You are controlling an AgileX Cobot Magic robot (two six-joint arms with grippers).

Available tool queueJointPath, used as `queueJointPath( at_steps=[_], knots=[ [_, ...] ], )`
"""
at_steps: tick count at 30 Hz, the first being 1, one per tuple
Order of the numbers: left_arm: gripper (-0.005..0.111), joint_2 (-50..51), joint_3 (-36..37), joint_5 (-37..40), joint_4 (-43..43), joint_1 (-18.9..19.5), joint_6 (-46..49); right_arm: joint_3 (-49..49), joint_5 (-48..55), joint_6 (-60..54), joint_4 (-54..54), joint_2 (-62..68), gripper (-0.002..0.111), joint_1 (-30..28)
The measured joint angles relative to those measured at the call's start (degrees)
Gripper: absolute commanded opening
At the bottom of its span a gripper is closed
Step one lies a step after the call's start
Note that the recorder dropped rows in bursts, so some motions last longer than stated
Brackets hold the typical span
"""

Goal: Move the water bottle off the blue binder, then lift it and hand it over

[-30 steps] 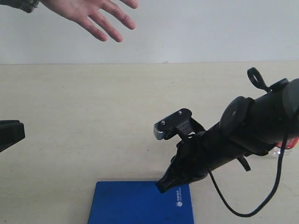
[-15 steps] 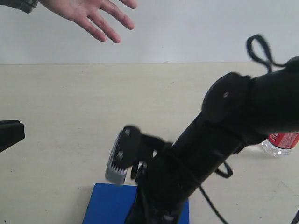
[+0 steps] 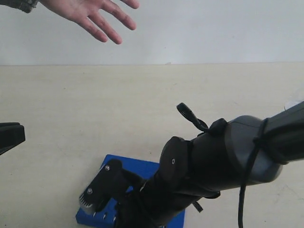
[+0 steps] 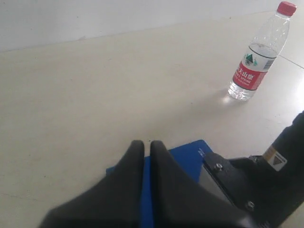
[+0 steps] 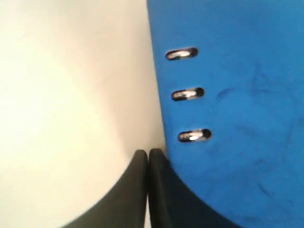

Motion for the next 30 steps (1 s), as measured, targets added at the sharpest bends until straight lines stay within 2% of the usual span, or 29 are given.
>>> queueJointPath(
  at_steps=[8, 13, 16, 19, 23, 30],
  knots=[
    [0.004, 0.0, 0.0, 0.0, 0.0, 0.0, 0.0, 0.0, -11.5, 10.2, -0.5, 0.0, 0.000, 0.0],
    [0.004, 0.0, 0.0, 0.0, 0.0, 0.0, 0.0, 0.2, -16.7, 9.1, -1.0, -4.0, 0.000, 0.0],
    [0.004, 0.0, 0.0, 0.0, 0.0, 0.0, 0.0, 0.2, -23.6, 7.8, -1.1, -8.2, 0.000, -0.9],
    [0.004, 0.0, 0.0, 0.0, 0.0, 0.0, 0.0, 0.1, -26.9, 7.9, -0.2, -9.2, 0.000, -5.0],
    [0.004, 0.0, 0.0, 0.0, 0.0, 0.0, 0.0, 0.1, -26.5, 7.9, 0.7, -6.3, 0.000, -13.2],
    [0.004, 0.0, 0.0, 0.0, 0.0, 0.0, 0.0, 0.1, -23.7, 7.1, 1.1, -3.1, 0.000, -23.0]
  ],
)
